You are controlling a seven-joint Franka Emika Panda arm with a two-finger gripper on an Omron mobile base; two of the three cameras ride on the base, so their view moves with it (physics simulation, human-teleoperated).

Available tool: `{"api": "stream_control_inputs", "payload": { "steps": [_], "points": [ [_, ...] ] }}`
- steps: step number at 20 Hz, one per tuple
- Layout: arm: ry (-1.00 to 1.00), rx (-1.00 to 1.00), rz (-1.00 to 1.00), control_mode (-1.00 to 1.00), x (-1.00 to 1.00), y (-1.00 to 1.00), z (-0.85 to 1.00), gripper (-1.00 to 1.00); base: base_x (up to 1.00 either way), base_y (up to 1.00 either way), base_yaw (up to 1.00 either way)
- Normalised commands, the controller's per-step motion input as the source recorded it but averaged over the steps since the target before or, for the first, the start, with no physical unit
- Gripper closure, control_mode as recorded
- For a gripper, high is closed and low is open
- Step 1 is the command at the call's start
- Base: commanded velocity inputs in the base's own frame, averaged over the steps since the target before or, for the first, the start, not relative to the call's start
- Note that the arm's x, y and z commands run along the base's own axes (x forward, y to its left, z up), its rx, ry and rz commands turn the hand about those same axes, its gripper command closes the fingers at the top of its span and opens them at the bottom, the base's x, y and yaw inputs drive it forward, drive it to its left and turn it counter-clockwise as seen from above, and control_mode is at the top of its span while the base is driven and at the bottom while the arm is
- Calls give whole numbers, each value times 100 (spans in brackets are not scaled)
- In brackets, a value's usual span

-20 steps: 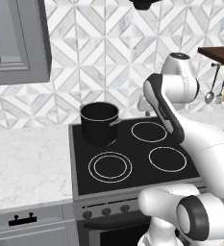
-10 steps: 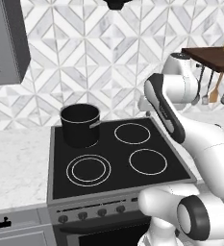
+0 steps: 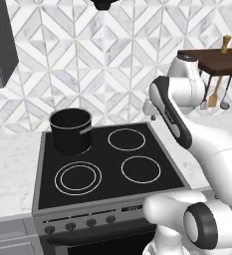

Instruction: Pick the kettle from the counter and place it on a stove burner. Then turn the burner on.

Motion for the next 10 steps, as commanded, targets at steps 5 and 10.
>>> {"api": "stream_control_inputs", "payload": {
  "steps": [5,10],
  "points": [
    [0,0,0,100,0,0,0,-100,0,-36,0],
    [0,0,0,100,0,0,0,-100,0,-37,0]
  ]
}}
